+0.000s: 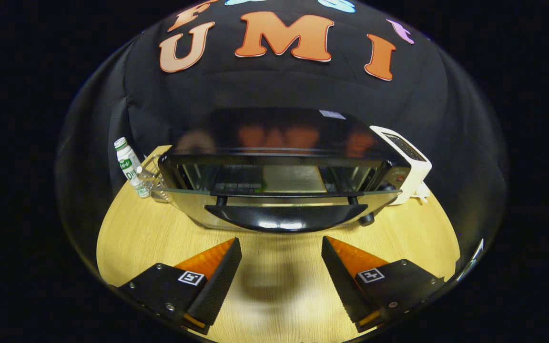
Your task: Open the toaster oven, put the food inside, and close the toaster oven door.
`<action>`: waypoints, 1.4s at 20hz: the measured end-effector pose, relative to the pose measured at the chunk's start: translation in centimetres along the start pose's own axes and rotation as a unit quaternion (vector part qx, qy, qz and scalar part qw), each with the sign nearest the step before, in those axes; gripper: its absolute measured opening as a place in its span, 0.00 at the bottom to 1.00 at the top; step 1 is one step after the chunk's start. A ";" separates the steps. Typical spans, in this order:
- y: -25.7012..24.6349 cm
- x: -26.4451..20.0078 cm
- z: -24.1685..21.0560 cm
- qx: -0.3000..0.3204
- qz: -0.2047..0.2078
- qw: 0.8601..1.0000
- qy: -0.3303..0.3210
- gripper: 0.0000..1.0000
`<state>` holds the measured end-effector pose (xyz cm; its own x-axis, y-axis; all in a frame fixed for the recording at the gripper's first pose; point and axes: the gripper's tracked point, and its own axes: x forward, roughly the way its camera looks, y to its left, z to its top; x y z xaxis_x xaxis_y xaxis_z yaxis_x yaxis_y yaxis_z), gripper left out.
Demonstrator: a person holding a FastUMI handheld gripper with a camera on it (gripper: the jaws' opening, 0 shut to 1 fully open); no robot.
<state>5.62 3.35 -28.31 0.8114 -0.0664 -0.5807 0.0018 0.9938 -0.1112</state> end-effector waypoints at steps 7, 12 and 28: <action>-0.7 1.5 4.0 0.001 -0.011 0.999 -0.033 1.00; -0.9 0.7 4.3 0.013 -0.001 1.000 -0.019 1.00; -4.8 -11.2 15.5 0.016 0.020 0.990 -0.139 1.00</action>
<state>5.59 0.75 -8.79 0.9406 -0.0048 -0.3395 -0.0184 0.9977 -0.0651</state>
